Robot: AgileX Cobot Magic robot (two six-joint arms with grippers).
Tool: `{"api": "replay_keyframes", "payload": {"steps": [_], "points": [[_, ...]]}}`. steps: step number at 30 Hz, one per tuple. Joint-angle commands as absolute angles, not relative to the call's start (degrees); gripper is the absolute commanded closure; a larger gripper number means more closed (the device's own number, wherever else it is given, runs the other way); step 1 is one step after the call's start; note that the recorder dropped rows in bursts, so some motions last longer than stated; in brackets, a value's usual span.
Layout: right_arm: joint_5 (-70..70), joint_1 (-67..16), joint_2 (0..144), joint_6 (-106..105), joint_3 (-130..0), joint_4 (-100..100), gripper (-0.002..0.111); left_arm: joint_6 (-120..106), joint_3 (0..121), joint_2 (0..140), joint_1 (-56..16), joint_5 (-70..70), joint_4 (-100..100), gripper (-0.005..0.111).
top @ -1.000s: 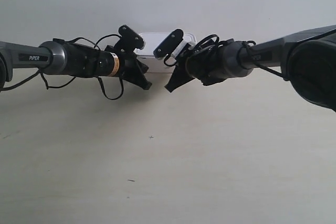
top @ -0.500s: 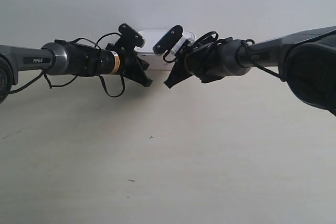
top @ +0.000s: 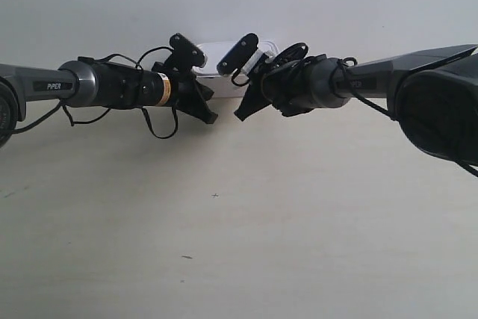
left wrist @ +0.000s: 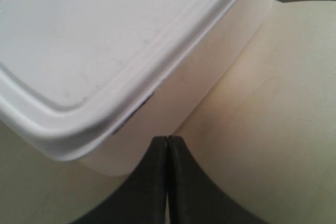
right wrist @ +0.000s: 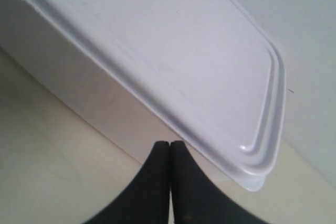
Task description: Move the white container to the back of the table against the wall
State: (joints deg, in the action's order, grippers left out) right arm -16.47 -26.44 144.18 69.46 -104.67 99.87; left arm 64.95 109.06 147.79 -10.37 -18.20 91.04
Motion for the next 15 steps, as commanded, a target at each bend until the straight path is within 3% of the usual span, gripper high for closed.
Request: {"api": "replay_keyframes", "payload": {"steps": [1,15], "points": [[-18.3,-26.1,144.6,68.2,-105.1,99.9,0.108,64.8,109.4,147.7,-10.4,-18.5,90.7,0.107],[-18.1,-26.1,144.9,68.1,-105.1,99.9,0.108,62.2,110.9,149.2,-10.4,-18.4,87.5,0.107]]}}
